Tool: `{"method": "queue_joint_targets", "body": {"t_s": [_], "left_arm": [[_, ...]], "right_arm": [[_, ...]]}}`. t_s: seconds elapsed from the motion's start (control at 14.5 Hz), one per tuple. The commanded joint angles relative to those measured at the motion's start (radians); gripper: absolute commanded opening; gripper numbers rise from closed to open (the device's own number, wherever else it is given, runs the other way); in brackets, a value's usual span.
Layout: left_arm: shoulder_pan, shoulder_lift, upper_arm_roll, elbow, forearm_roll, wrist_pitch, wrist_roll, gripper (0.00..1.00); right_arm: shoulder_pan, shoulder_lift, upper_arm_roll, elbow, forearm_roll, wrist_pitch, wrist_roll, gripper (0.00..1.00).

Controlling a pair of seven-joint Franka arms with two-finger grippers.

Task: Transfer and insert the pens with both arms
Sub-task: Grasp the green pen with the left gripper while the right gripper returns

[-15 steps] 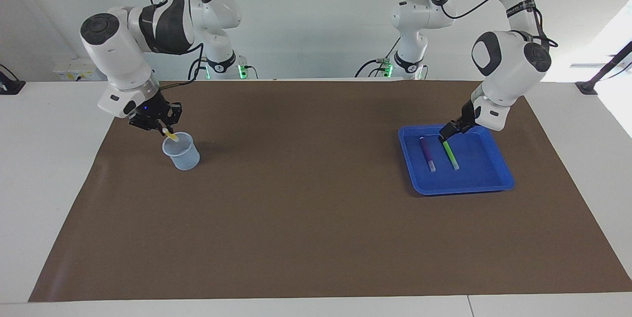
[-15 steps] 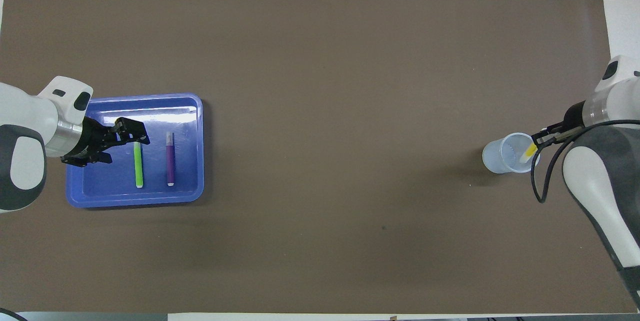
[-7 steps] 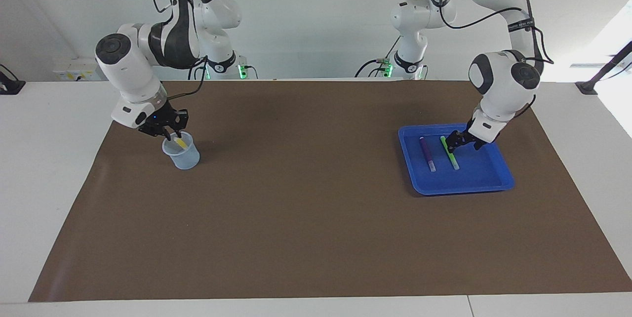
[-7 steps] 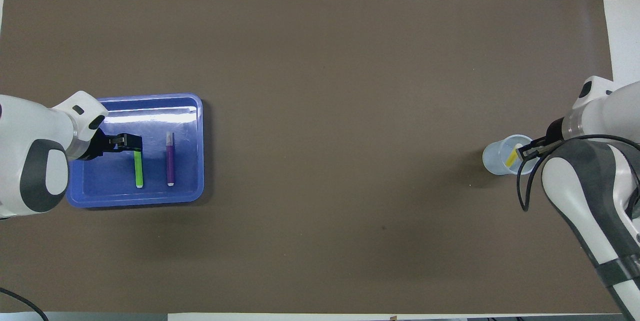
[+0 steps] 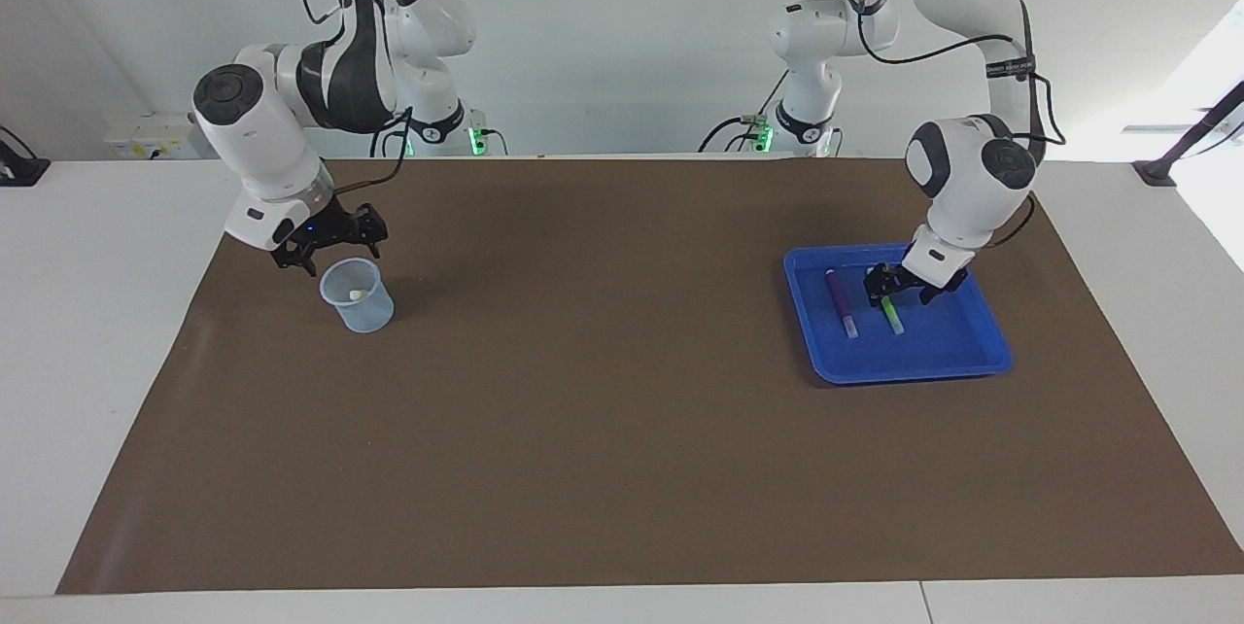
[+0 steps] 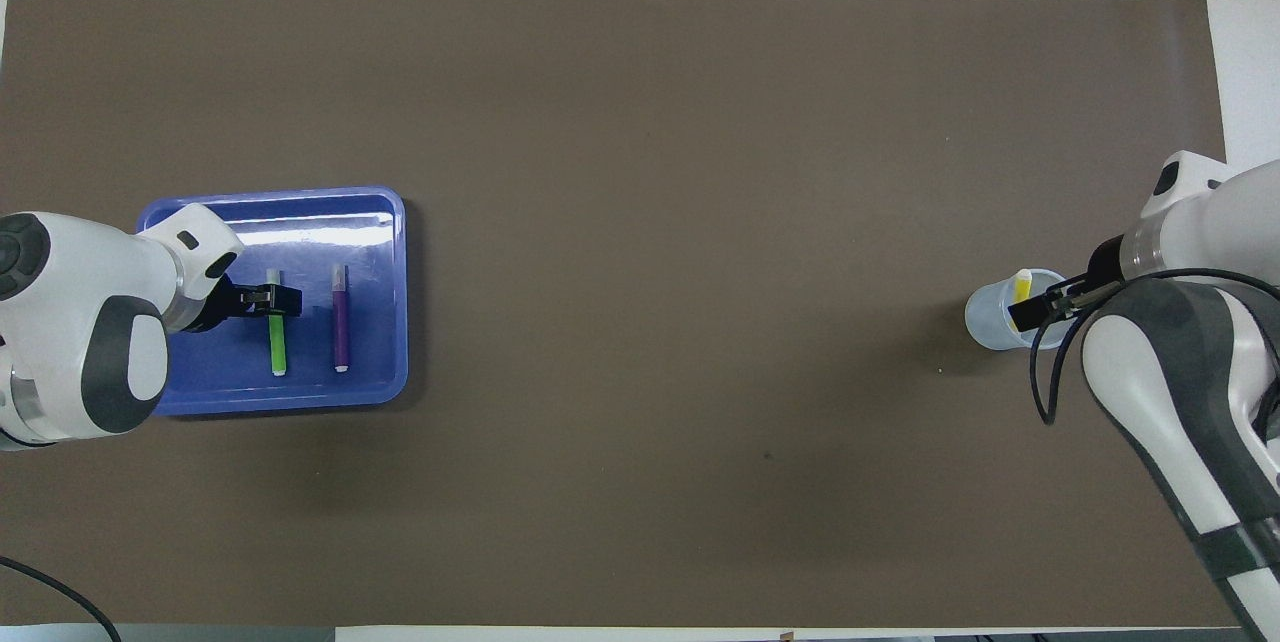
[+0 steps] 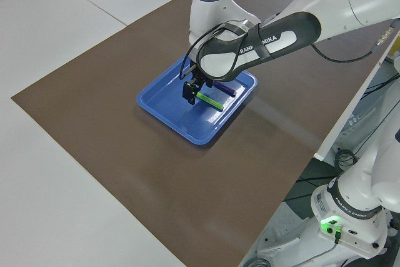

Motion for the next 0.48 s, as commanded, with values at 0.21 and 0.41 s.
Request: {"method": "queue_joint_targets", "body": {"t_s": [0.21, 0.41], "left_arm": [[-0.004, 0.015, -0.003, -0.012, 0.021, 0.031, 0.000, 0.69], [-0.005, 0.015, -0.003, -0.014, 0.022, 0.031, -0.001, 0.32]], "right_arm": [[0.018, -0.014, 0.011, 0.144, 0.306, -0.162, -0.007, 1.00], [0.085, -0.037, 0.013, 0.147, 0.468, -0.159, 0.210, 1.00]]}}
